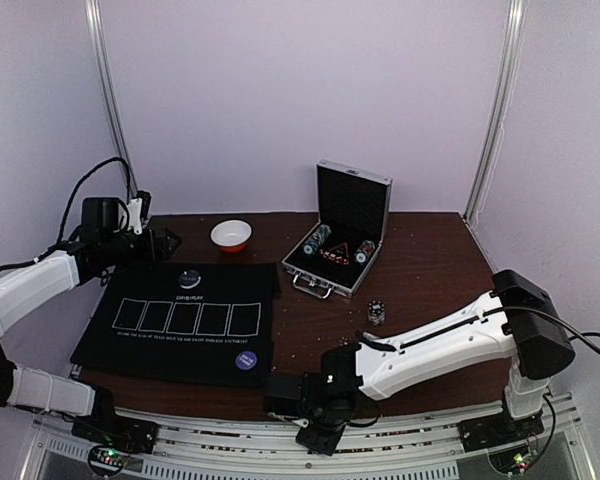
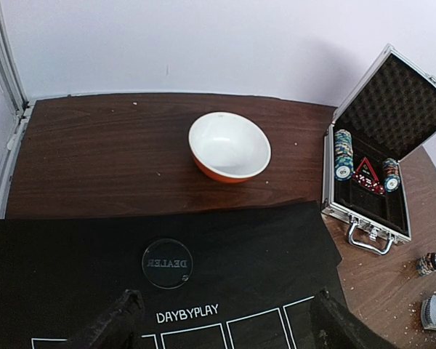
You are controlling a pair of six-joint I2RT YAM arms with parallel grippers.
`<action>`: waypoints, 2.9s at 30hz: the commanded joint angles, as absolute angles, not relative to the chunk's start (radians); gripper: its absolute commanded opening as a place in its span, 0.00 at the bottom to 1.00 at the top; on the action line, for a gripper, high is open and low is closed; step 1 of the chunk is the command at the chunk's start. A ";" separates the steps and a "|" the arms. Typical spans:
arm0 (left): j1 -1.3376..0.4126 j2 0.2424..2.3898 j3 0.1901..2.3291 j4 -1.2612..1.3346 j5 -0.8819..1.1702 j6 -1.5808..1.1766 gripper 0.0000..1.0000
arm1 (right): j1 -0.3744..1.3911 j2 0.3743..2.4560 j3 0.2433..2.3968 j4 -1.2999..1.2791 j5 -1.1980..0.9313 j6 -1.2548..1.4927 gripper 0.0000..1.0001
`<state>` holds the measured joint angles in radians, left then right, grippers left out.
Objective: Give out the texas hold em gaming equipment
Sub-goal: Pick up the big blind button from the corner of the board, then pass from the right arm to the left, then place the big blind button in the big blind area.
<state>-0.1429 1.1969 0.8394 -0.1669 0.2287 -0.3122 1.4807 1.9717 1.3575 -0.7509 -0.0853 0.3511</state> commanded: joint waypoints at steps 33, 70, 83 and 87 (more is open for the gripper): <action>-0.573 1.171 0.937 -0.192 0.790 -0.202 0.41 | 1.316 1.817 1.487 0.095 0.550 -0.223 0.36; 0.218 0.952 0.576 -0.711 0.256 -0.976 0.00 | 1.121 1.461 1.070 0.034 0.326 0.027 0.98; 0.230 0.720 0.484 -0.789 -0.012 -1.247 0.00 | 1.082 1.491 1.114 -0.017 0.202 -0.034 1.00; 0.233 0.820 0.461 -0.696 0.018 -1.239 0.00 | 1.077 1.488 1.118 -0.032 0.198 -0.048 1.00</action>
<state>0.2230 0.7414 0.4908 -0.7883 0.0261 -1.2129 1.0866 1.4834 1.0908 -0.0002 0.2195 -0.0242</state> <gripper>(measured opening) 0.029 0.999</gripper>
